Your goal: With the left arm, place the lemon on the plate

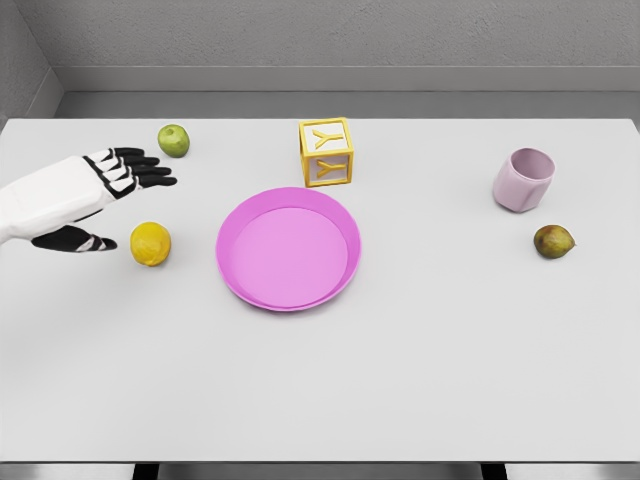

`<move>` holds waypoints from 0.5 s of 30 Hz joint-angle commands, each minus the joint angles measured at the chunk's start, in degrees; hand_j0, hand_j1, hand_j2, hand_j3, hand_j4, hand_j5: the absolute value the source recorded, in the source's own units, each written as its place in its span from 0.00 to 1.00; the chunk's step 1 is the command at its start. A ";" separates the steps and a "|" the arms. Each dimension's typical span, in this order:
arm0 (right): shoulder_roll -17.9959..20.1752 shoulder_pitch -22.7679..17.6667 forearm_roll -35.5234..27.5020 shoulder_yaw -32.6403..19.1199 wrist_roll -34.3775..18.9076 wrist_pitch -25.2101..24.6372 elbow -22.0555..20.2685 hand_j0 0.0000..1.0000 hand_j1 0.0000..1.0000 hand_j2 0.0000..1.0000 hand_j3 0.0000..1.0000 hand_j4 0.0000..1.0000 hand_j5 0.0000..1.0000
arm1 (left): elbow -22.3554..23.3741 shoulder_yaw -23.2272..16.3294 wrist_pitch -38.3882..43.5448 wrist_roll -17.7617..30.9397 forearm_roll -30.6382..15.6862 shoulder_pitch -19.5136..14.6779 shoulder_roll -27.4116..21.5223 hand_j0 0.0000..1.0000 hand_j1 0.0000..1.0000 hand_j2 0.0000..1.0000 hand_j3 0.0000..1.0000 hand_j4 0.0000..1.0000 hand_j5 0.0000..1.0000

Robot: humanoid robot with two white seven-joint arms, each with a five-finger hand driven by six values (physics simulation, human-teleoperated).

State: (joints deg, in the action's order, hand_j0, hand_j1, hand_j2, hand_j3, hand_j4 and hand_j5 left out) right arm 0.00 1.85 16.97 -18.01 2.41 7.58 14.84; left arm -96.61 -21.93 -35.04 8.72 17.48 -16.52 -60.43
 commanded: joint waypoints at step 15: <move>0.00 -0.09 -0.01 0.08 -0.12 -0.02 -0.78 1.00 1.00 1.00 1.00 1.00 1.00 | 6.96 -0.39 0.04 13.87 5.28 0.00 4.09 1.00 1.00 1.00 1.00 1.00 1.00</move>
State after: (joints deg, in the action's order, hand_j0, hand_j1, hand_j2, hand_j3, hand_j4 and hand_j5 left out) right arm 0.00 1.76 16.97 -17.93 2.29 7.56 14.06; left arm -90.60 -21.86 -35.09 21.55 21.50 -16.70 -57.59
